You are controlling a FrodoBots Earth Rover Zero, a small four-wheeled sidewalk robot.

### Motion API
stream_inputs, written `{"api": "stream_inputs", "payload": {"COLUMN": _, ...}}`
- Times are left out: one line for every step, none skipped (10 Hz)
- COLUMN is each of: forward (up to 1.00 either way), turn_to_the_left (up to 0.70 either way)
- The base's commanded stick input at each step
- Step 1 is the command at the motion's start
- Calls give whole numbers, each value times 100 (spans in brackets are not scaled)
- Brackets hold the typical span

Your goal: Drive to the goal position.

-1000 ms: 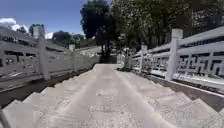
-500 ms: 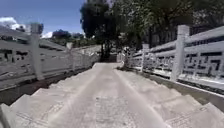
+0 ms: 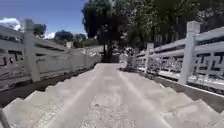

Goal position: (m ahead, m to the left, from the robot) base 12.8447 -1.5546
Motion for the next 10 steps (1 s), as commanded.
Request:
{"api": "stream_inputs", "payload": {"forward": 45, "turn_to_the_left": 0}}
{"api": "stream_inputs", "payload": {"forward": 45, "turn_to_the_left": 0}}
{"api": "stream_inputs", "payload": {"forward": 45, "turn_to_the_left": 0}}
{"api": "stream_inputs", "payload": {"forward": 45, "turn_to_the_left": 0}}
{"api": "stream_inputs", "payload": {"forward": 45, "turn_to_the_left": 0}}
{"api": "stream_inputs", "payload": {"forward": 45, "turn_to_the_left": 0}}
{"api": "stream_inputs", "payload": {"forward": 45, "turn_to_the_left": 0}}
{"api": "stream_inputs", "payload": {"forward": 45, "turn_to_the_left": 0}}
{"api": "stream_inputs", "payload": {"forward": 45, "turn_to_the_left": 0}}
{"api": "stream_inputs", "payload": {"forward": 45, "turn_to_the_left": 0}}
